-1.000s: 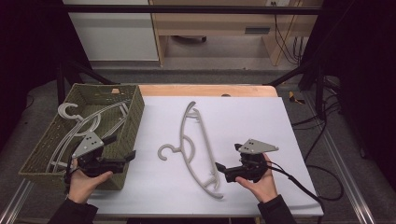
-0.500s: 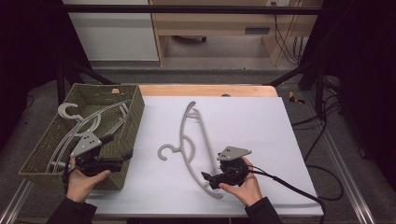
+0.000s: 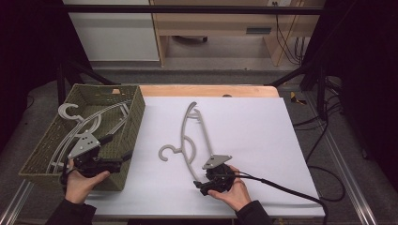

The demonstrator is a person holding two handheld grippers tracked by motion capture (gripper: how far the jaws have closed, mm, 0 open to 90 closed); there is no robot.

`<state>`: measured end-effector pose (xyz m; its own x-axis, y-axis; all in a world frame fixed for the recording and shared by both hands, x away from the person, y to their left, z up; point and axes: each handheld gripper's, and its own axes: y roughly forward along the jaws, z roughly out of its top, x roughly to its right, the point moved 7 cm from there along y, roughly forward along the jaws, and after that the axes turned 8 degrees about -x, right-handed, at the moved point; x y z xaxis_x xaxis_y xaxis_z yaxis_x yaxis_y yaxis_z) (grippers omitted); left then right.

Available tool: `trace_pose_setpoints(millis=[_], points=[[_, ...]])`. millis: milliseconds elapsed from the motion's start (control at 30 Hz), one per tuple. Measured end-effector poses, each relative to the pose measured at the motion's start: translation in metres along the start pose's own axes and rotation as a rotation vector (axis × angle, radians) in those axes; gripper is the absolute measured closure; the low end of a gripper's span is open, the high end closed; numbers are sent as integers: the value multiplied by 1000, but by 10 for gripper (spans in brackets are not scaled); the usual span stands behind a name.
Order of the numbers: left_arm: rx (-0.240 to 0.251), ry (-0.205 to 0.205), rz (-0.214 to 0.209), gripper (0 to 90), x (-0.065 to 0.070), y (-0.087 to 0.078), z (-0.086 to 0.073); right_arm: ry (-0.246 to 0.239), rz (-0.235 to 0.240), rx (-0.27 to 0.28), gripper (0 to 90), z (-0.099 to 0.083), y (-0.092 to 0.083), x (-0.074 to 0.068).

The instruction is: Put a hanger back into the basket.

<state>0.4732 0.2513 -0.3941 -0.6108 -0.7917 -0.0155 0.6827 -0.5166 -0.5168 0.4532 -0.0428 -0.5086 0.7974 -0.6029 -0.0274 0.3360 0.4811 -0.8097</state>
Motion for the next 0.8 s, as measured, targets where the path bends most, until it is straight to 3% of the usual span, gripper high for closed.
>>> trace_pose_setpoints(millis=[67,267,300,433,567,633,800], points=[[6,0,0,75,0,-2,1,11,27,-14,374,-2,4,-2],[4,6,-1,76,2,-1,1,29,44,-73,505,-7,14,-3],[4,7,-1,76,2,-1,1,13,44,-66,526,-8,15,-2],[3,6,0,77,2,-1,1,36,44,-70,571,-7,15,-1],[3,9,2,79,2,-2,1,46,62,-97,743,-8,13,-1],[1,11,1,79,2,-2,1,60,76,-102,750,-8,12,-1],[1,10,2,80,2,-2,1,71,57,-145,768,-12,7,2]])
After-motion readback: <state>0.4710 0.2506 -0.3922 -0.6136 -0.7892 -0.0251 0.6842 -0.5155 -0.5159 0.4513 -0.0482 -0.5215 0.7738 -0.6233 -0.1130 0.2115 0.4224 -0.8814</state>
